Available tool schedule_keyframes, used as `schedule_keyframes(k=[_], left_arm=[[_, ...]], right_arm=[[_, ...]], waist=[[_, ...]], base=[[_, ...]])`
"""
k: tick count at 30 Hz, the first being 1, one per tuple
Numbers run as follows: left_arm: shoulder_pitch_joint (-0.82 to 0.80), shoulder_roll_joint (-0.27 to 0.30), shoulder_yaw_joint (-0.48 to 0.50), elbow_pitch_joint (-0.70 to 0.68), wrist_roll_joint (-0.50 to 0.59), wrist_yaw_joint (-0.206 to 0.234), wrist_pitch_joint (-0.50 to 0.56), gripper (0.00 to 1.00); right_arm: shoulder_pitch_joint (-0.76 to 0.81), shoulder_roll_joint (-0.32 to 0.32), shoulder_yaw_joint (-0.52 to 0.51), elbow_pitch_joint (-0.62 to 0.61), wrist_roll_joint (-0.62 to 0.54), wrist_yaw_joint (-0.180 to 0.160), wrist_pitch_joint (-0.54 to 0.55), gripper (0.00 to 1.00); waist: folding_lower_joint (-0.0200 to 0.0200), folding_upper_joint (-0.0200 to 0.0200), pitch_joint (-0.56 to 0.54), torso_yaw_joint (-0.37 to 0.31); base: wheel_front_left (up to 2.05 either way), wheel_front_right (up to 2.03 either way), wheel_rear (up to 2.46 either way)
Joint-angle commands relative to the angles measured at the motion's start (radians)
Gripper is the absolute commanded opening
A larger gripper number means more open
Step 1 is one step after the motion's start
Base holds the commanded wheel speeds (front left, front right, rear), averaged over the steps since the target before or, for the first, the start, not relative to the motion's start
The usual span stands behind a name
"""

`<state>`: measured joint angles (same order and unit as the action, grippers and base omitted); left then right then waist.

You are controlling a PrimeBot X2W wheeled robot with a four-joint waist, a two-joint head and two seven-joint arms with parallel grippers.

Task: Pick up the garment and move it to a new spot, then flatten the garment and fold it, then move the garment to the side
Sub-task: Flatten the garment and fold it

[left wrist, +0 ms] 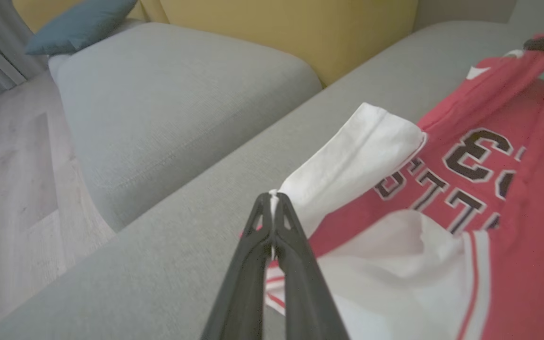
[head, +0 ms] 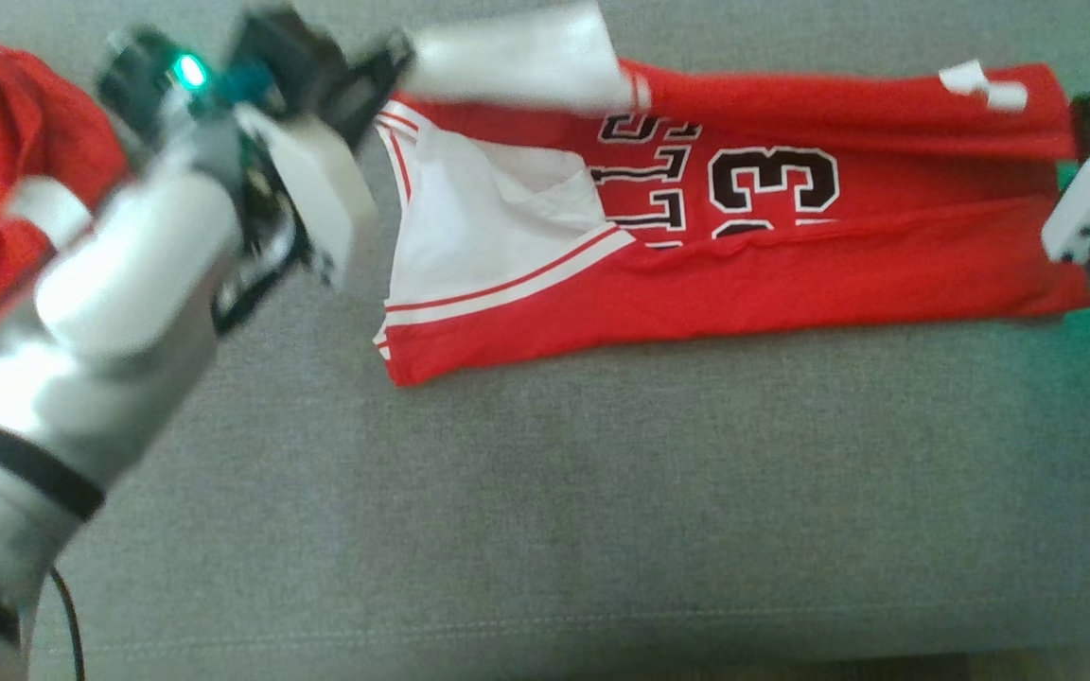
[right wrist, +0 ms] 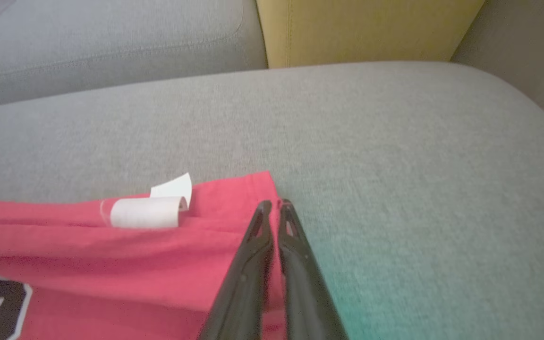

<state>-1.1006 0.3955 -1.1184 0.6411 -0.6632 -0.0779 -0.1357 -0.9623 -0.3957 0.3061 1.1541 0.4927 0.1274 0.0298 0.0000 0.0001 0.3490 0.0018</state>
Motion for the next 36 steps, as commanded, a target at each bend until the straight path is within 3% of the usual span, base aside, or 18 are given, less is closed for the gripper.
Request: schedule_keyframes(k=[1, 16, 25, 26, 27, 28, 29, 36], left_arm=[[-0.021, 0.043, 0.030, -0.025, -0.004, 0.009, 0.005, 0.00], [0.172, 0.203, -0.017, -0.380, -0.081, 0.090, 0.194, 0.00], [0.216, 0.228, -0.041, -0.451, -0.105, 0.116, 0.254, 0.00], [0.222, 0.227, -0.044, -0.447, -0.103, 0.122, 0.252, 0.17], [0.227, 0.225, -0.045, -0.443, -0.104, 0.125, 0.250, 0.42], [0.231, 0.223, -0.046, -0.438, -0.102, 0.130, 0.246, 0.67], [0.235, 0.221, -0.046, -0.433, -0.099, 0.137, 0.239, 1.00], [0.281, 0.193, 0.012, -0.387, -0.121, 0.217, 0.125, 1.00]], right_arm=[[0.012, -0.020, 0.017, -0.029, 0.007, 0.003, 0.004, 0.00], [0.115, -0.083, 0.153, -0.089, 0.081, 0.003, 0.128, 0.00], [0.162, -0.105, 0.237, -0.145, 0.141, 0.003, 0.226, 0.00], [0.167, -0.111, 0.247, -0.154, 0.153, 0.003, 0.237, 0.36], [0.171, -0.111, 0.251, -0.156, 0.161, 0.003, 0.246, 1.00], [0.175, -0.110, 0.252, -0.158, 0.172, 0.003, 0.259, 1.00], [0.177, -0.111, 0.254, -0.164, 0.180, 0.003, 0.264, 1.00], [0.169, -0.106, 0.206, -0.199, 0.219, 0.003, 0.171, 1.00]], waist=[[0.0000, -0.0001, -0.018, 0.006], [0.0000, -0.0001, -0.084, 0.008], [0.0000, -0.0001, -0.101, -0.005], [0.0000, -0.0001, -0.102, -0.009], [0.0000, -0.0001, -0.104, -0.011], [0.0000, -0.0001, -0.107, -0.014], [0.0000, -0.0001, -0.109, -0.015], [0.0000, -0.0001, -0.138, -0.023]], base=[[0.00, 0.00, 0.00], [0.00, 0.00, 0.00], [0.00, 0.00, 0.00], [0.00, 0.00, 0.00], [0.00, 0.00, 0.00], [0.00, 0.00, 0.00], [0.00, 0.00, 0.00], [0.00, 0.00, 0.00]])
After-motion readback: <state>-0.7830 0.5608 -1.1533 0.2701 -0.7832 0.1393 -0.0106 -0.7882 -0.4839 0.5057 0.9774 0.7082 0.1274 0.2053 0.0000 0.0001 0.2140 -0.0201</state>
